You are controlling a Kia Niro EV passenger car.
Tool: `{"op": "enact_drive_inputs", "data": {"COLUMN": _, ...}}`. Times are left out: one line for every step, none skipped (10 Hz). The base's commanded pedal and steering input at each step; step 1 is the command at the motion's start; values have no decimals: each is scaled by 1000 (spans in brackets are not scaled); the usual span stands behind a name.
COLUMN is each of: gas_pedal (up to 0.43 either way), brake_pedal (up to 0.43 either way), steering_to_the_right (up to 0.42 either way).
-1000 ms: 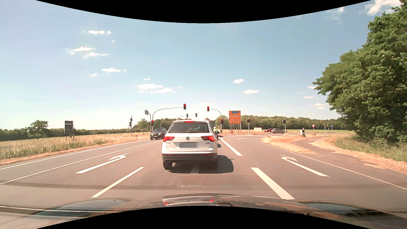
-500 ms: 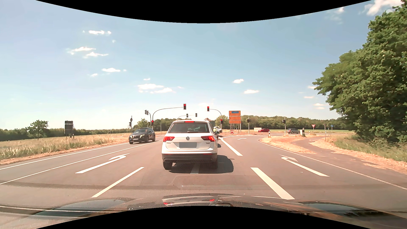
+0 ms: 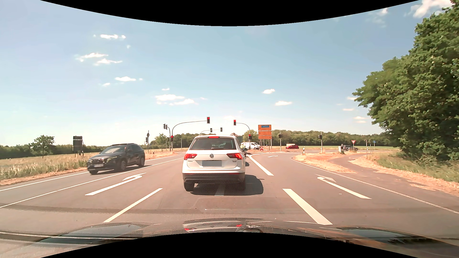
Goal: Follow the waypoints while adhering to traffic rules and regulations
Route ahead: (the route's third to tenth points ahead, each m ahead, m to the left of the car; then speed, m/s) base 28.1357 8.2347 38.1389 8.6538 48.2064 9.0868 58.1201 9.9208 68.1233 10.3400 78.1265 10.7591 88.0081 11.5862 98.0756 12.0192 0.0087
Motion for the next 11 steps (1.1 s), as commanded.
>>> {"op": "enact_drive_inputs", "data": {"gas_pedal": 0, "brake_pedal": 0, "steering_to_the_right": -5}}
{"op": "enact_drive_inputs", "data": {"gas_pedal": 0, "brake_pedal": 0, "steering_to_the_right": -5}}
{"op": "enact_drive_inputs", "data": {"gas_pedal": 0, "brake_pedal": 0, "steering_to_the_right": -5}}
{"op": "enact_drive_inputs", "data": {"gas_pedal": 0, "brake_pedal": 0, "steering_to_the_right": -5}}
{"op": "enact_drive_inputs", "data": {"gas_pedal": 0, "brake_pedal": 0, "steering_to_the_right": -5}}
{"op": "enact_drive_inputs", "data": {"gas_pedal": 0, "brake_pedal": 0, "steering_to_the_right": -5}}
{"op": "enact_drive_inputs", "data": {"gas_pedal": 0, "brake_pedal": 0, "steering_to_the_right": -5}}
{"op": "enact_drive_inputs", "data": {"gas_pedal": 0, "brake_pedal": 0, "steering_to_the_right": -5}}
{"op": "enact_drive_inputs", "data": {"gas_pedal": 0, "brake_pedal": 0, "steering_to_the_right": -5}}
{"op": "enact_drive_inputs", "data": {"gas_pedal": 0, "brake_pedal": 0, "steering_to_the_right": -5}}
{"op": "enact_drive_inputs", "data": {"gas_pedal": 0, "brake_pedal": 0, "steering_to_the_right": -6}}
